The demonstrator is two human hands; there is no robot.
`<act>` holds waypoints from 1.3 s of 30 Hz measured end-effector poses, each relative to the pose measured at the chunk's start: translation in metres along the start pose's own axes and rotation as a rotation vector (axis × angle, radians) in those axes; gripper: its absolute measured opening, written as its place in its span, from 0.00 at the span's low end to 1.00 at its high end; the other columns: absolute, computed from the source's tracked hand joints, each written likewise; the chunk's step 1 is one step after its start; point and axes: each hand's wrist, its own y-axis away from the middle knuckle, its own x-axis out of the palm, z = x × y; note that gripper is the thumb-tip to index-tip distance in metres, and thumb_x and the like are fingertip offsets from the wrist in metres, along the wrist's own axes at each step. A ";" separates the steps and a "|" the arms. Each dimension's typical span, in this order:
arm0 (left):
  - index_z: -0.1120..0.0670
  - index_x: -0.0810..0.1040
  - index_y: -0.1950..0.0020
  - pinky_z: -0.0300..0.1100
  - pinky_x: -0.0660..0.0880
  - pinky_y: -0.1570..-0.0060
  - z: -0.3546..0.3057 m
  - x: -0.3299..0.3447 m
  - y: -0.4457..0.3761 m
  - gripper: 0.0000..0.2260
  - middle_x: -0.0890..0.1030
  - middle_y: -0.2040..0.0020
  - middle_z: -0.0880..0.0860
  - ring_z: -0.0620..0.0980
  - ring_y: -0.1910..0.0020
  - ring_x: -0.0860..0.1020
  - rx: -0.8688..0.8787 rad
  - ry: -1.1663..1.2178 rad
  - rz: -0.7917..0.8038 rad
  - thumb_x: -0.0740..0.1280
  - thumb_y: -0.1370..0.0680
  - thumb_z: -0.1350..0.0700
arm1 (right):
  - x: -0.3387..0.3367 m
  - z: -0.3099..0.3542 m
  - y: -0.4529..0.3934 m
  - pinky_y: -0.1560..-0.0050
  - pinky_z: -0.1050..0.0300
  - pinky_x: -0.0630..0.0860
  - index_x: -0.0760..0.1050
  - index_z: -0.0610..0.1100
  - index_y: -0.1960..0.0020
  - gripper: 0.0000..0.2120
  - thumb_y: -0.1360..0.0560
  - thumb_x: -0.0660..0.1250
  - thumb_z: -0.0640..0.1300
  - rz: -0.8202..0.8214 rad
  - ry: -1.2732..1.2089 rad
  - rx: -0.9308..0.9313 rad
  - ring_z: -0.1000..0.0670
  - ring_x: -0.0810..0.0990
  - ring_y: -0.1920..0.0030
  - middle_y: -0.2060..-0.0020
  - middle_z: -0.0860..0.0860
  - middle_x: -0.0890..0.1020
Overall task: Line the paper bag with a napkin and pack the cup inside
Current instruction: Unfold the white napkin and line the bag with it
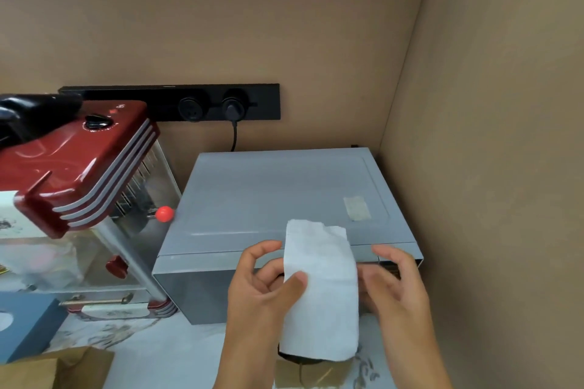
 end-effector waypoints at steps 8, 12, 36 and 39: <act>0.47 0.73 0.48 0.40 0.80 0.71 -0.006 0.009 0.002 0.19 0.88 0.57 0.56 0.53 0.64 0.86 0.057 -0.003 0.023 0.71 0.28 0.69 | -0.005 0.013 -0.003 0.59 0.60 0.79 0.83 0.43 0.49 0.10 0.29 0.71 0.43 0.273 -0.162 0.038 0.44 0.86 0.53 0.55 0.42 0.87; 0.44 0.75 0.50 0.38 0.81 0.66 -0.014 0.010 0.004 0.19 0.87 0.59 0.59 0.52 0.64 0.84 0.177 0.037 0.062 0.72 0.30 0.66 | -0.008 0.018 -0.006 0.58 0.52 0.78 0.85 0.43 0.52 0.07 0.27 0.69 0.39 0.256 -0.114 -0.188 0.45 0.84 0.54 0.56 0.46 0.86; 0.51 0.85 0.61 0.33 0.73 0.67 -0.019 -0.003 0.002 0.07 0.83 0.68 0.48 0.44 0.67 0.79 0.156 -0.457 0.291 0.74 0.32 0.48 | 0.000 0.038 -0.010 0.58 0.61 0.81 0.75 0.62 0.42 0.22 0.35 0.75 0.56 0.442 0.310 -0.132 0.55 0.84 0.56 0.55 0.53 0.84; 0.52 0.84 0.61 0.34 0.74 0.67 -0.020 -0.005 0.003 0.05 0.83 0.67 0.49 0.45 0.67 0.79 0.154 -0.476 0.300 0.73 0.31 0.51 | 0.002 0.036 -0.010 0.62 0.66 0.78 0.81 0.56 0.51 0.10 0.28 0.70 0.43 0.326 0.315 -0.206 0.58 0.83 0.60 0.59 0.54 0.85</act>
